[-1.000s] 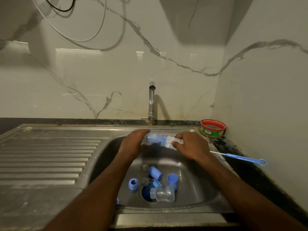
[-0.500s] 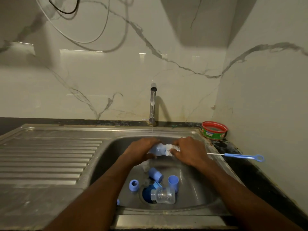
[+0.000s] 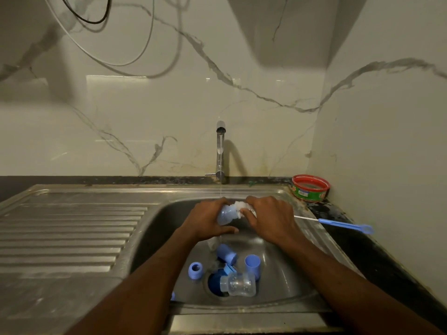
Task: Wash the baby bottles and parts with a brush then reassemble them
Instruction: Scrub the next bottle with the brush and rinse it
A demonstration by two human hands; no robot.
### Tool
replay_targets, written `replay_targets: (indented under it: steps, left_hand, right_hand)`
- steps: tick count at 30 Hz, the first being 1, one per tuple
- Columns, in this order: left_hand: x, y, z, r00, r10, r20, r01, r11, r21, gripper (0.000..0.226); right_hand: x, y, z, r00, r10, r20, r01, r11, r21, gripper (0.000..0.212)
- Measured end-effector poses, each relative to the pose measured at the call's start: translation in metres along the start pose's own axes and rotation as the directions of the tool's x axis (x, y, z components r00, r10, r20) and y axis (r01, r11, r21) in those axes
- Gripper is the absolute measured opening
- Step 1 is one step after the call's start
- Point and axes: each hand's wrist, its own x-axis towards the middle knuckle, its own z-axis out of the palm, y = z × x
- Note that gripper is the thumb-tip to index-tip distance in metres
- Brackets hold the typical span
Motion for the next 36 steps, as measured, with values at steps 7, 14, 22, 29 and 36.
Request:
replay_targets:
  steps: [7,14,22,29,36]
  left_hand:
    - [0.005,0.007,-0.009,0.986,0.169,-0.004,-0.169,0.985,0.028,0.061]
    - [0.002,-0.01,0.002,0.999,0.047,0.021,-0.05,0.974,0.221,0.1]
    - [0.008,0.009,0.003,0.995,0.092,0.027,-0.092,0.996,-0.008,0.071]
    - [0.005,0.003,-0.01,0.98,0.148,-0.131,-0.128,0.981,0.148,0.079]
    - [-0.005,-0.006,0.002,0.965,0.094,0.246,-0.132,0.981,0.144,0.065]
  right_hand:
    - [0.006,0.021,0.008,0.95,0.24,0.201,-0.247,0.969,0.007,0.041]
    - [0.0,0.004,-0.003,0.981,-0.155,0.114,0.154,0.988,0.025,0.035]
    - [0.003,-0.005,0.003,0.978,0.194,0.081,-0.196,0.98,0.015,0.044]
    - [0.004,0.016,0.003,0.953,0.204,0.226,-0.214,0.976,0.024,0.048]
    - [-0.002,0.005,0.0,0.972,-0.026,0.234,-0.013,0.987,0.163,0.036]
